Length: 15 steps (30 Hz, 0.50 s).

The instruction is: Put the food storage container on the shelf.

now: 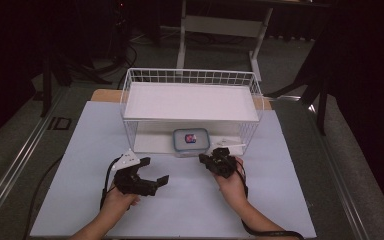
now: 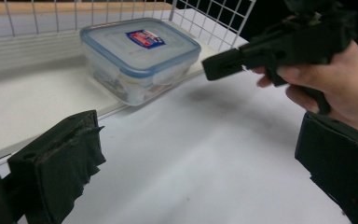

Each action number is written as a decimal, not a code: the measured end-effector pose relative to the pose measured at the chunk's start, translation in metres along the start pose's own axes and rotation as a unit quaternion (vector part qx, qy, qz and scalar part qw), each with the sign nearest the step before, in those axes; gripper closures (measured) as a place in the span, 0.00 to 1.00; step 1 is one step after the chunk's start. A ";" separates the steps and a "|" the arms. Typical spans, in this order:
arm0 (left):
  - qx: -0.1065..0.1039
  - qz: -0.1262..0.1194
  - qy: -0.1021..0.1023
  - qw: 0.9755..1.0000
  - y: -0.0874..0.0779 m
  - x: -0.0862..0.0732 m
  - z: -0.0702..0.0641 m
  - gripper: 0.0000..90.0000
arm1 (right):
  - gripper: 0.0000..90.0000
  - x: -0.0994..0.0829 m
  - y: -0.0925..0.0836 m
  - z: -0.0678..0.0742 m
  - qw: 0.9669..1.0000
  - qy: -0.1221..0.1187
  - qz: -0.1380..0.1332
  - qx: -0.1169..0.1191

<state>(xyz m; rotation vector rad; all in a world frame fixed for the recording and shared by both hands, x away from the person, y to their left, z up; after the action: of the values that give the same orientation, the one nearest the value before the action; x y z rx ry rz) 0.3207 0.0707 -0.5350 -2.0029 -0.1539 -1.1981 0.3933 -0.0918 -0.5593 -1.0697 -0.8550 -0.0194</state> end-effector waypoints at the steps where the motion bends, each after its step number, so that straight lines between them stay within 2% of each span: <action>1: 0.000 0.000 0.000 1.000 0.000 0.000 0.000 0.02 | 1.00 0.000 0.000 0.000 1.000 0.000 0.000 0.000; 2: 0.016 -0.001 0.011 1.000 0.001 -0.004 0.001 0.02 | 1.00 0.000 0.002 -0.001 1.000 0.001 0.001 -0.001; 6: 0.038 0.009 0.032 0.999 0.005 -0.011 0.003 0.02 | 1.00 0.002 0.009 -0.001 1.000 -0.001 0.004 0.000; 10: 0.052 0.002 0.038 0.998 0.006 -0.013 0.008 0.02 | 1.00 0.004 0.016 0.002 1.000 -0.013 0.008 -0.006; 13: 0.056 -0.003 0.039 0.998 0.006 -0.013 0.009 0.02 | 1.00 0.005 0.020 0.002 1.000 -0.019 0.007 -0.011; 14: 0.066 -0.012 0.051 0.996 0.005 -0.012 0.009 0.02 | 1.00 0.006 0.021 0.002 1.000 -0.018 0.006 -0.009; 15: 0.066 -0.014 0.052 0.996 0.004 -0.012 0.009 0.02 | 1.00 0.008 0.025 0.003 1.000 -0.019 0.006 -0.010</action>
<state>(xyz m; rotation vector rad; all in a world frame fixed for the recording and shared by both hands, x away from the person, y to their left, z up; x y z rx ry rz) 0.3224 0.0768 -0.5487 -1.8258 -0.2059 -1.2734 0.4071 -0.0741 -0.5726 -1.0965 -0.8847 0.0030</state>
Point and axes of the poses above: each handheld gripper's, and its own axes: y roughly forward along the jaws, x roughly out of its top, z roughly to its left, the point moved 10 cm from there along y, roughly forward along the jaws, and after that the axes turned 11 degrees about z, right-handed, at the moved point
